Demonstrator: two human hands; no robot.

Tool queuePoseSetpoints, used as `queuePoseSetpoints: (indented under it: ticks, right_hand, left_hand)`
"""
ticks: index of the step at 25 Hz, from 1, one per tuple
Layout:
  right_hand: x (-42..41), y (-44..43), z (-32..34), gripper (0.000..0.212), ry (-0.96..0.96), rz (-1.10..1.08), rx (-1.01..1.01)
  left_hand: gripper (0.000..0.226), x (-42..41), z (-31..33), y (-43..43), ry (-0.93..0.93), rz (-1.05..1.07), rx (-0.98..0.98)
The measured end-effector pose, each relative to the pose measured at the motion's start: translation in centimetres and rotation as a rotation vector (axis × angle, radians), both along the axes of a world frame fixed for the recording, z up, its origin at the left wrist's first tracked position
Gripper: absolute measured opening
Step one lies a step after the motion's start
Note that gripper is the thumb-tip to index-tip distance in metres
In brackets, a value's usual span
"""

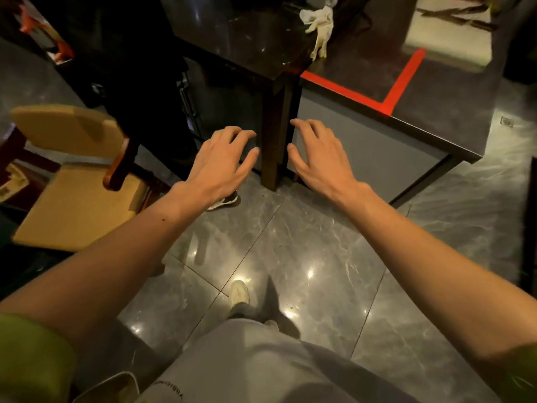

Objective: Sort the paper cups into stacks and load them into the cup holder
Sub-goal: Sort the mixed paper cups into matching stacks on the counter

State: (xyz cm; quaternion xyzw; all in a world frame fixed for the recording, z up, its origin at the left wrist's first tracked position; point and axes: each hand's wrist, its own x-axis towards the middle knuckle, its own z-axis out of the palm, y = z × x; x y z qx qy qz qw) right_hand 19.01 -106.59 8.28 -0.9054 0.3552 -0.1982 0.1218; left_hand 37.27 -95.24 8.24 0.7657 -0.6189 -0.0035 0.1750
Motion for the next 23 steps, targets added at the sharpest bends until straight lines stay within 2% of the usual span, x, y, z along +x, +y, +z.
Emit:
queuePoseSetpoints:
  ticks: [8, 23]
  right_hand:
    - [10.3, -9.1, 1.1, 0.049, 0.033, 0.009, -0.042]
    - [37.8, -27.9, 2.7, 0.052, 0.002, 0.134, -0.119]
  left_hand:
    - [0.046, 10.0, 0.5, -9.1, 0.031, 0.01, -0.046]
    - [0.044, 35.7, 2.0, -25.3, 0.028, 0.177, -0.13]
